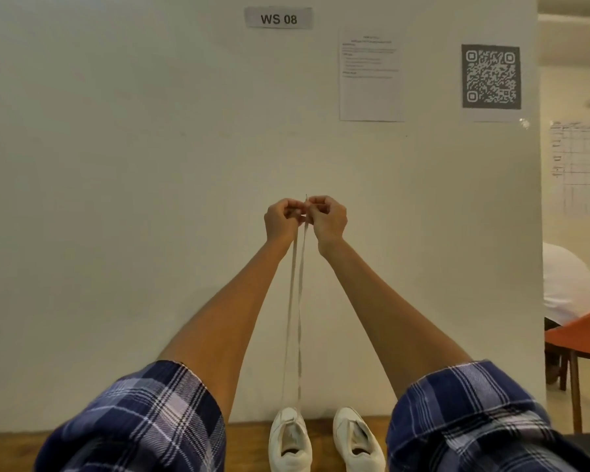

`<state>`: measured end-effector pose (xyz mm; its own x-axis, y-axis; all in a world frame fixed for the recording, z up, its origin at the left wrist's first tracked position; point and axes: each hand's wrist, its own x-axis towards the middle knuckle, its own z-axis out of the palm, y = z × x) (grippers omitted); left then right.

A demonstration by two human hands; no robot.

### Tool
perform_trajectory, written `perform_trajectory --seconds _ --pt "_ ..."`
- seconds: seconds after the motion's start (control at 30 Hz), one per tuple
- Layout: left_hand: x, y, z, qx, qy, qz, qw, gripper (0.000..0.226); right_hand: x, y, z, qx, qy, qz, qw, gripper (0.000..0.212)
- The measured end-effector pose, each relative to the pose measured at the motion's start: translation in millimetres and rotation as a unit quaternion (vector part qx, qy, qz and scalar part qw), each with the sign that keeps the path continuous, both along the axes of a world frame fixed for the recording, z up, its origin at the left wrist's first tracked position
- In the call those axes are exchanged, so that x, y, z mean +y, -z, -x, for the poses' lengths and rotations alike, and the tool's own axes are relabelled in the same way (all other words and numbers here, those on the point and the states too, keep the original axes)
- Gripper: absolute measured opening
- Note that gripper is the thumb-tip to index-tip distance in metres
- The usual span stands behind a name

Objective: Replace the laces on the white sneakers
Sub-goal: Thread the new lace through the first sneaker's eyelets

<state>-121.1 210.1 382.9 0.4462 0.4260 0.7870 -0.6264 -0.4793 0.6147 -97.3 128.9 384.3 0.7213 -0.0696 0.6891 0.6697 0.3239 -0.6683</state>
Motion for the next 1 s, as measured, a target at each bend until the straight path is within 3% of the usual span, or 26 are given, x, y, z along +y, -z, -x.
perform_trajectory --seconds 0.17,0.3,0.5,1.0 --pt "-8.4 -22.5 6.1 -0.034 -0.018 0.025 0.999 0.018 -2.9 -16.4 5.9 -0.005 -0.011 -0.027 1.000 0.011" --pt "-12.2 -28.6 6.9 -0.025 -0.022 0.029 0.999 0.022 -4.4 -22.7 5.8 0.005 -0.020 -0.046 0.999 0.010" --pt "-17.7 -32.6 9.7 -0.012 -0.038 0.023 0.999 0.011 -7.6 -28.3 6.2 0.016 -0.044 -0.062 0.997 0.006" --pt "-23.7 -35.8 7.8 0.017 -0.082 0.008 0.996 0.013 -10.3 -34.2 -2.1 0.024 -0.040 -0.041 0.998 0.013"
